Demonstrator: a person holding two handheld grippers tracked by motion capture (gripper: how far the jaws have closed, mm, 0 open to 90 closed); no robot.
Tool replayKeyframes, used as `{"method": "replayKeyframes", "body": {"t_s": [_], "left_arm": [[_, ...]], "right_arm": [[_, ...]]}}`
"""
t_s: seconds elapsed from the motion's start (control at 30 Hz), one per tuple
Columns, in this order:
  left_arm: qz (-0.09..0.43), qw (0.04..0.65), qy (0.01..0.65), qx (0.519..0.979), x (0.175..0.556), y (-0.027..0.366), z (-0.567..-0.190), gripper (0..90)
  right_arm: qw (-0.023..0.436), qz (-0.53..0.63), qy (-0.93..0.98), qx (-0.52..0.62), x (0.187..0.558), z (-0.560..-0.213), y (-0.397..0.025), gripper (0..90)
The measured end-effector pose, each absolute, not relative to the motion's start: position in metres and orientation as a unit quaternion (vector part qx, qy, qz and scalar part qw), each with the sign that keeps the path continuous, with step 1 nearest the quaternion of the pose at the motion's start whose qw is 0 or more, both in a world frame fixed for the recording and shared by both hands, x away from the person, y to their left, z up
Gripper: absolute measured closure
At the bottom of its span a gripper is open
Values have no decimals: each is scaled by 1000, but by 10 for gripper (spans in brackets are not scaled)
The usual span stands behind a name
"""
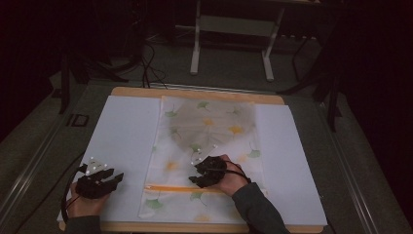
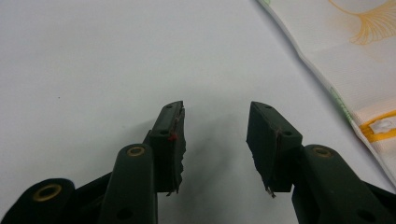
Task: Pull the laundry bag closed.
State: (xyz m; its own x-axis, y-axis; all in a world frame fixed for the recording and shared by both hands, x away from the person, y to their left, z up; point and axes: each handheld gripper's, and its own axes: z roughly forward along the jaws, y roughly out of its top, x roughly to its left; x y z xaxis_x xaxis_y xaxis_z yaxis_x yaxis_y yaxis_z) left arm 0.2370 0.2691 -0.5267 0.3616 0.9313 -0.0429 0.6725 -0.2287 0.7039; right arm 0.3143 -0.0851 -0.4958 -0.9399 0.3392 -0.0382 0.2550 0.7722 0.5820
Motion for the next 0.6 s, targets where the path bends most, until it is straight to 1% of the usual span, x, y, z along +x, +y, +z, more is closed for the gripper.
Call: {"method": "replayKeyframes", "body": {"t_s": [0.6], "left_arm": [[199,325,527,760,237,269,-528,562]], "right_arm": [[50,308,941,130,306,-498,-55,561]]}}
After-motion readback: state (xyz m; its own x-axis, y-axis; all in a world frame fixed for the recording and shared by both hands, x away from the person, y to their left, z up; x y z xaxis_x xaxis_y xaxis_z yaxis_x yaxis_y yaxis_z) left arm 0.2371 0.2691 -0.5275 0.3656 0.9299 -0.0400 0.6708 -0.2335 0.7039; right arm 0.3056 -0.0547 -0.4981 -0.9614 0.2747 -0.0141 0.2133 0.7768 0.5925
